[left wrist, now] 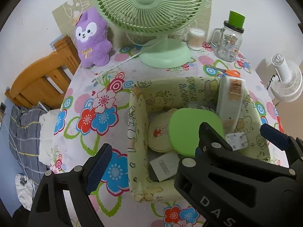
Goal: Organize rigid objects
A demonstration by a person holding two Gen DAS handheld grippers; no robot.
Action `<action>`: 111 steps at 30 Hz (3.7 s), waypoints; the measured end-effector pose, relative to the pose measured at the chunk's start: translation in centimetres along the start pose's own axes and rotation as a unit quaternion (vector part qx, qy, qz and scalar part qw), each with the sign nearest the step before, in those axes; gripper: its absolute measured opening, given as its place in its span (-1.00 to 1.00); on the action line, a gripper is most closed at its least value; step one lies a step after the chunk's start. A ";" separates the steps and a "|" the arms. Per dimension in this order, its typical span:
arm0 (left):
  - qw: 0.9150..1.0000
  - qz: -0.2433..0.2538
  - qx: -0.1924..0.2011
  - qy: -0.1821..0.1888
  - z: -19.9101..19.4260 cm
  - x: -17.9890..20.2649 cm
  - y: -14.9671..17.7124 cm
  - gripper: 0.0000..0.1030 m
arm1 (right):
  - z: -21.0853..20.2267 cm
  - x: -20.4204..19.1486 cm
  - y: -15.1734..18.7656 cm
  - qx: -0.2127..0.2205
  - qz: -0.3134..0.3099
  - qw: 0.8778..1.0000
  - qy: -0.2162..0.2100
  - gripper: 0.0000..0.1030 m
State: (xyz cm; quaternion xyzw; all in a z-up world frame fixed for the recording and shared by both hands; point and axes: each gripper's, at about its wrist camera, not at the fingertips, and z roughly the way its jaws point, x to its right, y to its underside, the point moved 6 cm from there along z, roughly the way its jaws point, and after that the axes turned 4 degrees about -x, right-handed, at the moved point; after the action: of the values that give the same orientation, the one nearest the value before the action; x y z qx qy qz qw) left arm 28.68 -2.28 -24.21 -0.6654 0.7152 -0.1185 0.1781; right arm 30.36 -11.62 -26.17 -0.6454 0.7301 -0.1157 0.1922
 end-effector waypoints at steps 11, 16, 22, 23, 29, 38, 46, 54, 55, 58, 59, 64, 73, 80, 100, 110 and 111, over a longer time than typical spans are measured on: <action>1.000 0.014 0.006 0.010 -2.1 1.7 1.3 0.76 | -2.5 1.8 1.3 0.007 -0.004 1.000 0.009 0.99; 1.000 0.010 0.010 0.015 -3.3 1.9 1.9 0.76 | -4.1 2.3 1.9 0.017 -0.008 1.000 0.004 0.99; 1.000 -0.009 0.016 0.012 -4.8 0.5 2.6 0.76 | -6.1 2.9 2.4 0.027 -0.012 1.000 0.002 0.98; 1.000 -0.011 0.018 0.010 -5.1 0.3 2.7 0.76 | -6.5 3.0 2.6 0.029 -0.013 1.000 0.002 0.98; 0.999 -0.025 0.027 -0.004 -6.5 -1.3 3.4 0.76 | -8.1 3.4 3.2 0.035 -0.011 0.999 -0.001 0.98; 0.998 -0.036 0.060 -0.008 -10.5 -2.9 3.9 0.76 | -12.3 3.1 3.6 0.063 -0.024 0.998 -0.013 0.98; 0.996 -0.028 0.085 0.000 -14.2 -3.4 4.6 0.84 | -16.2 3.5 3.9 0.094 -0.038 0.995 0.001 0.98; 0.992 -0.029 0.119 0.002 -18.1 -4.1 5.1 0.92 | -21.0 3.5 4.3 0.137 -0.043 0.990 0.008 0.98; 0.992 -0.027 0.125 0.002 -18.7 -4.1 5.1 0.93 | -21.3 3.4 4.3 0.139 -0.045 0.989 0.008 0.98; 0.990 -0.026 0.136 0.002 -20.0 -4.3 5.2 0.97 | -23.0 3.1 4.6 0.152 -0.054 0.987 0.008 0.98; 0.990 -0.027 0.139 0.002 -20.5 -4.3 5.3 0.97 | -23.5 3.0 4.7 0.156 -0.056 0.986 0.006 0.98; 0.989 -0.029 0.148 0.004 -22.2 -4.6 5.9 0.99 | -25.6 2.7 5.2 0.177 -0.062 0.982 0.011 0.98; 0.987 -0.040 0.154 0.013 -24.0 -5.2 7.5 0.99 | -27.7 3.0 6.4 0.182 -0.062 0.981 0.005 0.98; 0.985 -0.037 0.169 0.017 -25.4 -5.2 8.3 1.00 | -28.6 3.7 7.7 0.185 -0.055 0.981 0.017 0.98; 0.979 -0.056 0.194 0.019 -27.4 -5.4 8.7 1.00 | -30.6 5.0 8.2 0.205 -0.043 0.978 0.019 0.98; 0.980 -0.069 0.186 0.017 -27.4 -5.9 9.1 1.00 | -30.8 4.8 8.5 0.201 -0.046 0.978 0.015 0.98; 0.980 -0.069 0.185 0.016 -27.4 -5.8 9.1 1.00 | -30.8 4.7 8.5 0.200 -0.046 0.979 0.015 0.98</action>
State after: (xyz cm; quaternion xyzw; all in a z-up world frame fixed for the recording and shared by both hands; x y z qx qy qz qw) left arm 9.40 2.46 -2.48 -0.6667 0.6359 -0.2718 0.2779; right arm 9.04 -17.53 -2.67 -0.6251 0.6642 -0.2779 0.3013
